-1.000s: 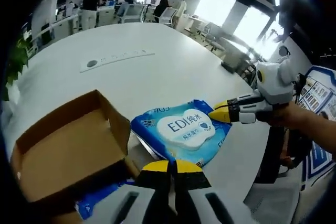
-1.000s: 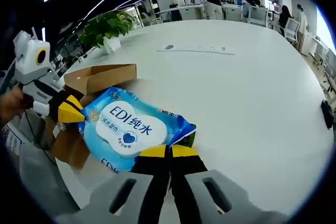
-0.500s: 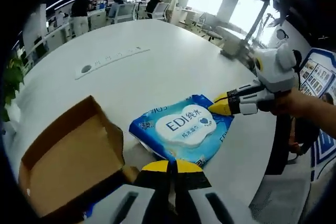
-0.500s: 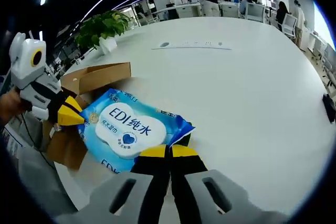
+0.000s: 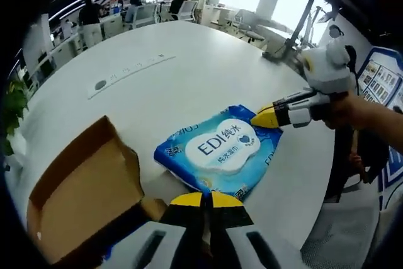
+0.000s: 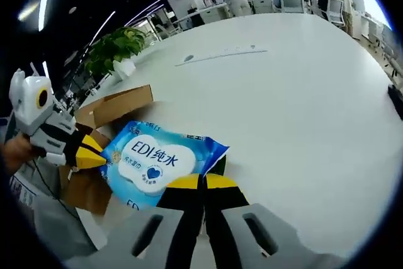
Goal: Operate the shoe box by opening the lid, removing the specified soft item, and placing it in the target area until the item is outside and the box remains undamaged.
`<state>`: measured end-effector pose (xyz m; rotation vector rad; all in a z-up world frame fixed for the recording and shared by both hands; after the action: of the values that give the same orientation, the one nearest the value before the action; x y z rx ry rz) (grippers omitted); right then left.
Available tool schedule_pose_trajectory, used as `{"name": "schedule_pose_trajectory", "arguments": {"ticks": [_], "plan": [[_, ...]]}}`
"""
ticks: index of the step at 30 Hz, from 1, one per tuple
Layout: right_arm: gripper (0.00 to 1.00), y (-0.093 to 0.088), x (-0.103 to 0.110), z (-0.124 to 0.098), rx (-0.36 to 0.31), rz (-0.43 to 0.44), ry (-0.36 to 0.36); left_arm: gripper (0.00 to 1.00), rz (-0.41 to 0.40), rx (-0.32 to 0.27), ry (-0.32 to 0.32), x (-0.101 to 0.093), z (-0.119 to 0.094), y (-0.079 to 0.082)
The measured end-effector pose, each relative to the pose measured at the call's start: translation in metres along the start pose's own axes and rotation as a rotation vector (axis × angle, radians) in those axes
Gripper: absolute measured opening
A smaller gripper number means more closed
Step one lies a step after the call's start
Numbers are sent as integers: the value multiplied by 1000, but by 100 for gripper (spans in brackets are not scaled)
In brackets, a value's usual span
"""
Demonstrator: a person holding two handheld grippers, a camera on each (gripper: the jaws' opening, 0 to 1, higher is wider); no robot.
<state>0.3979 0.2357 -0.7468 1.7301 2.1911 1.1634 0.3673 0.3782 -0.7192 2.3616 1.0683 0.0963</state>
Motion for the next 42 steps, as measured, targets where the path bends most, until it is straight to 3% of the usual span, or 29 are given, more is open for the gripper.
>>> {"name": "schedule_pose_trajectory", "arguments": {"ticks": [7,10,17,23,27,42], "plan": [[0,1,-1,2,-9,5,-2,0,10,-11,13,2,0,2],[0,-1,0,4,-11,6,0,0,89,-6,67,7,0,3],[0,-2,1,2,-17,30,1,0,55,-12,48,6,-1,3],[0,-5,3,0,-28,48,10,2,88,-40,55,4,-5,4],[1,-5,5,-3,-39,68,26,11,42,-70,41,4,-12,7],[3,-14,5,-9,-22,48,13,20,4,-134,28,9,-40,0]]}}
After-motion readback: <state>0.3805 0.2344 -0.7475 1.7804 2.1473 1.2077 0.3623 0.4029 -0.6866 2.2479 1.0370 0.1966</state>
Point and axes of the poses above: the point that each gripper's makers call its tool centre point, and the gripper's own axes: z roughly forward along the fingers, x roughly to its left, y roughly out of its top, the point moved 1 cm from there along -z, roughly backward along the fingers, and after that the axes turned 3 degrees about x, right-handed, at the moved point
